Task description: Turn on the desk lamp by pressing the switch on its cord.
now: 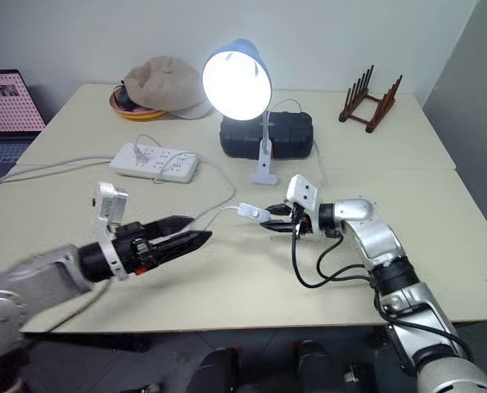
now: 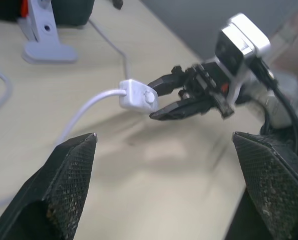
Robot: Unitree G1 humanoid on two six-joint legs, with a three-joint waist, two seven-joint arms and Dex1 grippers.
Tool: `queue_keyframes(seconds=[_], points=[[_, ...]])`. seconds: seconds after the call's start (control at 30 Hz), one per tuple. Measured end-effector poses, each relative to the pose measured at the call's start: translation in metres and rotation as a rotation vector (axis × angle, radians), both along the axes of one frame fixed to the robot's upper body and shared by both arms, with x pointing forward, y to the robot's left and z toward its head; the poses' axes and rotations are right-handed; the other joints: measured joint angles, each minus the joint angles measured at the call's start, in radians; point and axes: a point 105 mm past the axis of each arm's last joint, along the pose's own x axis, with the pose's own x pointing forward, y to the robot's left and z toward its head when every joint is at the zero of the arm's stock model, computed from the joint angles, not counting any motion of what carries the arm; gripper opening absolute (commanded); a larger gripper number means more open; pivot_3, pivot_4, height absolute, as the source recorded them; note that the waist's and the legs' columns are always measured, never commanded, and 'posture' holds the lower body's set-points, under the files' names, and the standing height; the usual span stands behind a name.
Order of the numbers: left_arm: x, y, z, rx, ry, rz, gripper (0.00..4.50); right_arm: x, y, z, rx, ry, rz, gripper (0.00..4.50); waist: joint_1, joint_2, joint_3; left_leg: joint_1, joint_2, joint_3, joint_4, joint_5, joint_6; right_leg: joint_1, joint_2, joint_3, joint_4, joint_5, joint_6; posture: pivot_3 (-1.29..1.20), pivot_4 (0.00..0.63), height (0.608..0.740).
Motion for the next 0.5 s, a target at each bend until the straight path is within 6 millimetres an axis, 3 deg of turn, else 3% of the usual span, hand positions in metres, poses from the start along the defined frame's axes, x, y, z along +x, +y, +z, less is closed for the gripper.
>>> queue_keyframes(seconds=[0.17,0.2,0.23,0.4,0.5], points=[[0.001,-0.003,-0.004,0.194,-0.09,-0.1,4.49,0.014,0.0,-0.025,-0.068,0.093,-0.022,1.1,0.0,-0.001,0.001,-0.002,0.001,0.0,-0.004,0.0,-0.001,-0.002,0.001,-0.001,-0.001,0.0,0.0,0.0,0.15,0.74],[0.002,-0.003,-0.002,0.227,-0.118,-0.122,4.5,0.017,-0.002,-0.032,-0.081,0.119,-0.036,1.81,0.001,-0.001,0.001,-0.002,0.001,0.0,-0.005,-0.001,-0.001,-0.002,0.001,-0.001,-0.001,0.0,0.0,0.0,0.15,0.74],[0.003,-0.003,-0.002,0.241,-0.131,-0.13,4.5,0.018,-0.002,-0.035,-0.081,0.126,-0.04,1.86,0.001,0.0,0.001,-0.002,0.001,0.0,-0.005,-0.001,-0.001,-0.003,0.001,-0.001,-0.001,0.0,0.0,0.0,0.15,0.74],[0.018,0.008,-0.007,0.3,-0.173,-0.105,4.5,0.012,-0.008,-0.035,-0.09,0.154,0.015,3.07,0.0,0.0,0.001,-0.002,0.001,0.0,-0.005,-0.001,-0.001,-0.003,0.001,-0.001,-0.001,0.001,0.004,0.0,0.15,0.74],[0.025,0.015,-0.009,0.314,-0.17,-0.1,4.5,0.008,-0.019,-0.024,-0.056,0.137,0.02,3.82,0.002,0.0,0.001,-0.002,0.001,0.0,-0.005,-0.001,-0.001,-0.003,0.001,-0.001,0.0,0.001,0.004,0.0,0.15,0.74]])
